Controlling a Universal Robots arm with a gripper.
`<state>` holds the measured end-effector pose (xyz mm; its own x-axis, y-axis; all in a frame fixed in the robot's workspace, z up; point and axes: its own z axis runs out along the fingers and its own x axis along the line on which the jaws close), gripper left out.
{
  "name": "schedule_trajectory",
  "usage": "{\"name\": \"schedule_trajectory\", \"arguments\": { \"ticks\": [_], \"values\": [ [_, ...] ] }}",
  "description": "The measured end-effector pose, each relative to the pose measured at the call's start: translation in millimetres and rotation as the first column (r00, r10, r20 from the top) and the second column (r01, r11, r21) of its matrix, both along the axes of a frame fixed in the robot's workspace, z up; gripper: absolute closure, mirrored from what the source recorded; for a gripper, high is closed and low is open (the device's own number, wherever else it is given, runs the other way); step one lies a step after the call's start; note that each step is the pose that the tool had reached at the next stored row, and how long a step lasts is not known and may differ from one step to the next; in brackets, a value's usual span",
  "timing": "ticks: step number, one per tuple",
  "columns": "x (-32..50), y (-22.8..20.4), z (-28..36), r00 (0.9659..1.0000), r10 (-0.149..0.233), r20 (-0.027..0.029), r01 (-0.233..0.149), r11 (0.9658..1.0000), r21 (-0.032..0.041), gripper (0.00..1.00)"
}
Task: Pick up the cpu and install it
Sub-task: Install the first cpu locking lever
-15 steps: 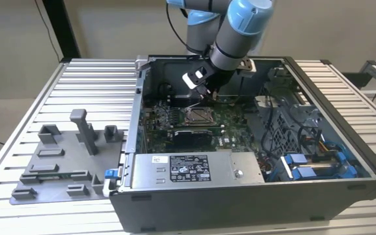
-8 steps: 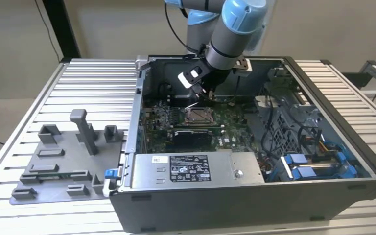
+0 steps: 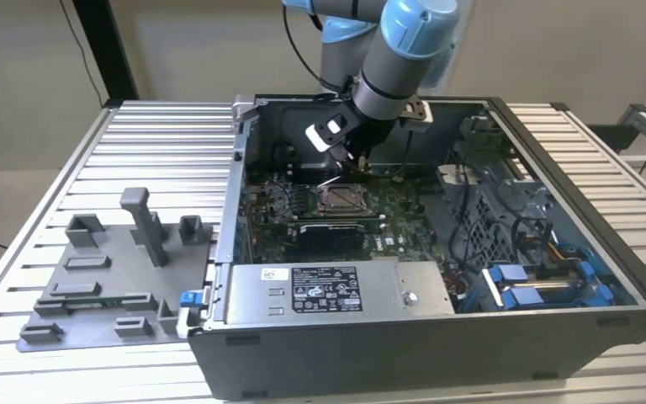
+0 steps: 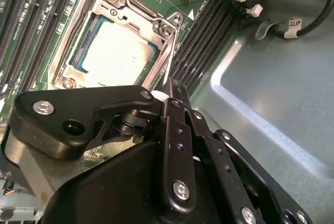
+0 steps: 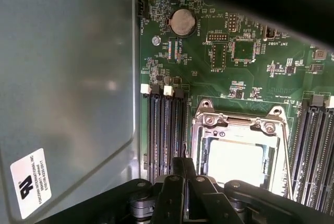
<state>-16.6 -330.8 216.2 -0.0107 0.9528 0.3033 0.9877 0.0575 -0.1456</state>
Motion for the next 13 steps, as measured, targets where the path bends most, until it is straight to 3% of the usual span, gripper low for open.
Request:
{"name": "schedule_trajectory", "arguments": {
  "ticks": [10, 13],
  "values": [
    [0.0, 0.1, 0.1, 1.0000, 0.000, 0.0005, 0.000, 1.0000, 0.0012, 1.00],
    [-5.1, 1.6, 5.6, 1.0000, 0.000, 0.0032, 0.000, 1.0000, 0.0013, 1.00]
  ]
}}
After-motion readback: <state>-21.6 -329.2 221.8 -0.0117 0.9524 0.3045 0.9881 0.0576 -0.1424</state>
